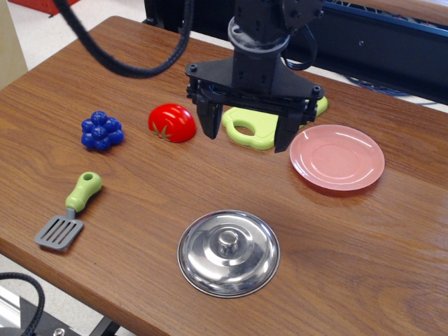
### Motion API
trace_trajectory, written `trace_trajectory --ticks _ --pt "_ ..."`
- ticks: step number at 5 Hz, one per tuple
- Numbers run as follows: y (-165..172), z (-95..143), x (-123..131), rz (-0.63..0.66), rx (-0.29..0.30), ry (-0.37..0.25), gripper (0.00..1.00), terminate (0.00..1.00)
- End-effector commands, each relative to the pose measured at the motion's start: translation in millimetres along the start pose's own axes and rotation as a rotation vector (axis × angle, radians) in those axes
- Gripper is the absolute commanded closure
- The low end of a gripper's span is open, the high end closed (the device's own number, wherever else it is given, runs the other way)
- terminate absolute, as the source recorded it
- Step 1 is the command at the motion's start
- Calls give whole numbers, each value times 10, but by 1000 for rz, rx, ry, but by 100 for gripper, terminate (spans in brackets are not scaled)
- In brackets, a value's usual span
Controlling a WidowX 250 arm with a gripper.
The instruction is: Put spatula on cutting board
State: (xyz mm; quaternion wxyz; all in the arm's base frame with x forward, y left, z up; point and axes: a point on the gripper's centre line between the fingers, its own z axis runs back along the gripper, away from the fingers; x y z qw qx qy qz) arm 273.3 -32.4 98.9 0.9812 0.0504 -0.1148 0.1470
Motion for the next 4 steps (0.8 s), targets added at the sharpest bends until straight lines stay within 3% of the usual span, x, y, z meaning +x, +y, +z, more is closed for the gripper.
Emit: trace_trajectory --ticks 1,2,4 --pt "0 0 0 0 0 0 0 0" --pt "112 25 66 -30 -49 -61 0 0" --pt "424 -37 179 -15 -48 -43 0 0"
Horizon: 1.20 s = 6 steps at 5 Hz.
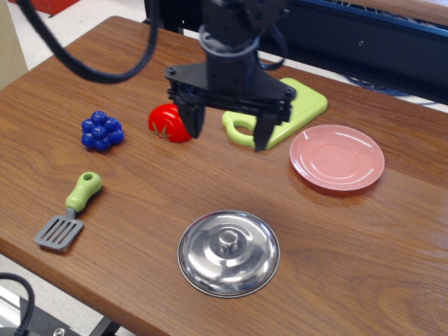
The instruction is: Put spatula on cutting board
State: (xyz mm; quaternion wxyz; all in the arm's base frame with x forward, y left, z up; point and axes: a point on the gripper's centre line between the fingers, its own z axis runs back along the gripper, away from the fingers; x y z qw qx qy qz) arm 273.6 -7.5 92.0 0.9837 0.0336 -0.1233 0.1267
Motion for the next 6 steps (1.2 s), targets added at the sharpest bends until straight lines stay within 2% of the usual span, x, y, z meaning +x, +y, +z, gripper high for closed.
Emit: trace_trajectory --ticks 1,2,3,4,5,6 --pt "443 -10 89 44 34 -3 0 0" --pt "716 -65 16 47 46 26 0 0" --pt "948 -116 -116 2 12 -20 0 0" --pt "1179 -153 -226 -23 10 -14 0 0" --pt "1305 -198 -258 -54 19 -6 0 0" --pt "1305 -347 -270 -58 55 7 0 0"
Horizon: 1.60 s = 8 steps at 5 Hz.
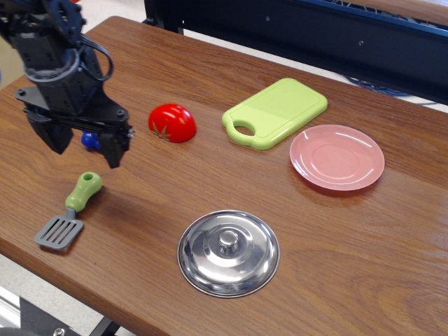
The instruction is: Put spatula on cutting board
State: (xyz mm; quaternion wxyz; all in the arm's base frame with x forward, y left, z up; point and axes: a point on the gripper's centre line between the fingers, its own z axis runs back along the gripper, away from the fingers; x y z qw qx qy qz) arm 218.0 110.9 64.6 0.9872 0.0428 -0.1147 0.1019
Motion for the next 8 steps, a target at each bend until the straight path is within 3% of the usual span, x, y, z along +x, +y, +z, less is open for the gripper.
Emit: trace_trajectory --ticks 1,2,5,6,8 --pt "27 -197 4 -14 71 -29 0 0" --pt "32 -357 -17 -15 90 -30 0 0" --pt "75 -506 -63 23 109 0 0 0" --pt "78 -512 -52 14 102 9 100 0" --pt "-6 -413 173 53 106 29 100 0"
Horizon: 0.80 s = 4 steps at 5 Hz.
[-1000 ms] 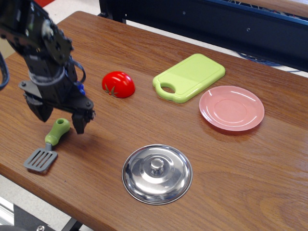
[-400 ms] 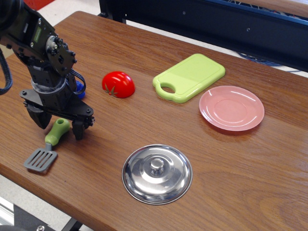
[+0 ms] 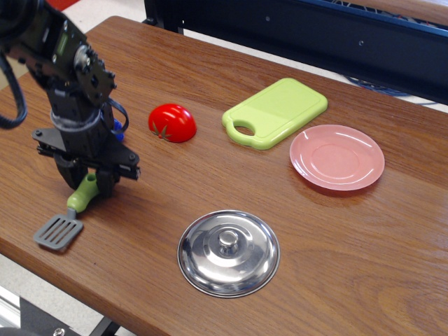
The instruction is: Put spatula on cutting board
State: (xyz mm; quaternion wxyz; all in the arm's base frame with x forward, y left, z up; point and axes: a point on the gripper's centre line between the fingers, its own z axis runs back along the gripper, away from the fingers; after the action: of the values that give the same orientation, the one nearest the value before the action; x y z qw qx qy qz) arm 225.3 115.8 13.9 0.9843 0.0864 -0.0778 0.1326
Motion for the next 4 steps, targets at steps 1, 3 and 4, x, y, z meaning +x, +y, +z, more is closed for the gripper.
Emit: trace_trajectory --ticks 1,3,4 --pt "-176 327 357 31 -29 -30 100 0" --pt "-750 657 856 157 -69 -23 100 0" --pt "-974 642 1165 237 -40 -2 100 0"
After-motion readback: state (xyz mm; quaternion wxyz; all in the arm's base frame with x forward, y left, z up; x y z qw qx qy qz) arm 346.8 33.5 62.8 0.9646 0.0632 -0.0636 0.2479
